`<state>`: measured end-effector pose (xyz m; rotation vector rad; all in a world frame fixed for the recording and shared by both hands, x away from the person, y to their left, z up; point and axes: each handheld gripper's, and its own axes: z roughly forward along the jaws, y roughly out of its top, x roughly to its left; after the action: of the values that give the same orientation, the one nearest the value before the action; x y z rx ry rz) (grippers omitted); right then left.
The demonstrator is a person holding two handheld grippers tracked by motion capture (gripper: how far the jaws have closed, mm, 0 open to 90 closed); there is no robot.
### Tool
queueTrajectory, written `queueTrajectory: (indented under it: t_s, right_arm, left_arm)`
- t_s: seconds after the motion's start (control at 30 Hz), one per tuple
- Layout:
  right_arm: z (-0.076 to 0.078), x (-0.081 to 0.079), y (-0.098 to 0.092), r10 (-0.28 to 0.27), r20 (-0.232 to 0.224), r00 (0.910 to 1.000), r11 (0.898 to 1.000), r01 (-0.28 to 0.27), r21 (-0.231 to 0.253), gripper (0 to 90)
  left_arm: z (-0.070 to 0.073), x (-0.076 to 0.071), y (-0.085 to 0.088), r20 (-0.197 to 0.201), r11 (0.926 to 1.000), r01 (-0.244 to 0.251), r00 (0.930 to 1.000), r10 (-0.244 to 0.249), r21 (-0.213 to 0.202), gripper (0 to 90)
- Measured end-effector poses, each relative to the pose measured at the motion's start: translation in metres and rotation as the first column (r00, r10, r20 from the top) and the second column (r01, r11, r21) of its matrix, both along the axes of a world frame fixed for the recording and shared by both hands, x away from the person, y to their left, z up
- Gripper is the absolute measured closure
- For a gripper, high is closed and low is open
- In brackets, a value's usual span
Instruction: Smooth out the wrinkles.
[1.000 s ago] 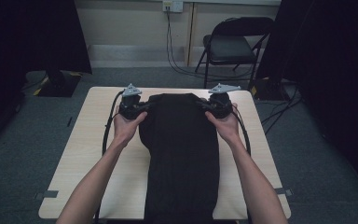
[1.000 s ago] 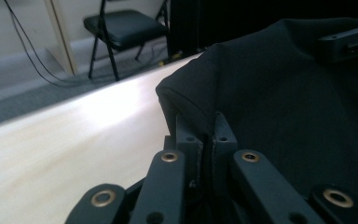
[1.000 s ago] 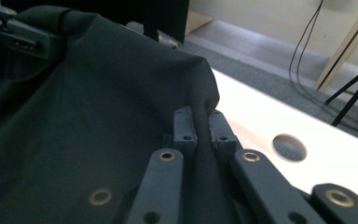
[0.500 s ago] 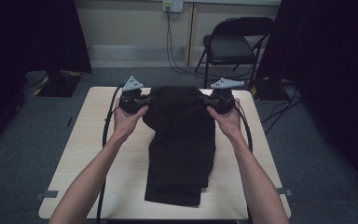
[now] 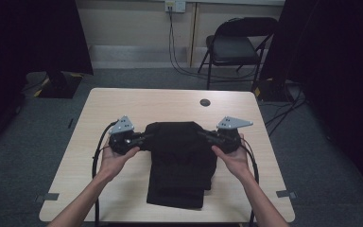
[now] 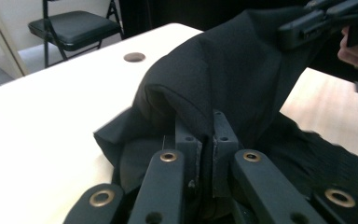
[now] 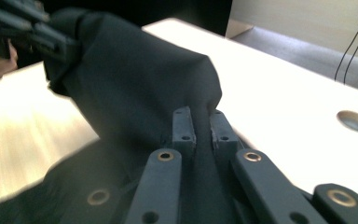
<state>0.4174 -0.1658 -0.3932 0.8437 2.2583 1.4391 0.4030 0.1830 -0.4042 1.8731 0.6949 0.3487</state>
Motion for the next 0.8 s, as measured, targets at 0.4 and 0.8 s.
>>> queueTrajectory:
  t_s: [0.4,0.8]
  right_arm:
    - [-0.036,-0.064,-0.015,0.088,-0.059,0.9944,0.995,-0.09,-0.036,79.9]
    - [-0.046,-0.098,-0.033,0.088,-0.079,0.993,0.995,-0.091,-0.039,69.3]
  left_arm:
    - [-0.032,-0.049,-0.003,-0.092,0.9964,0.084,0.9923,-0.082,0.014,84.1]
    - [-0.021,-0.067,-0.002,-0.059,0.9915,0.125,0.9902,-0.127,-0.038,66.4]
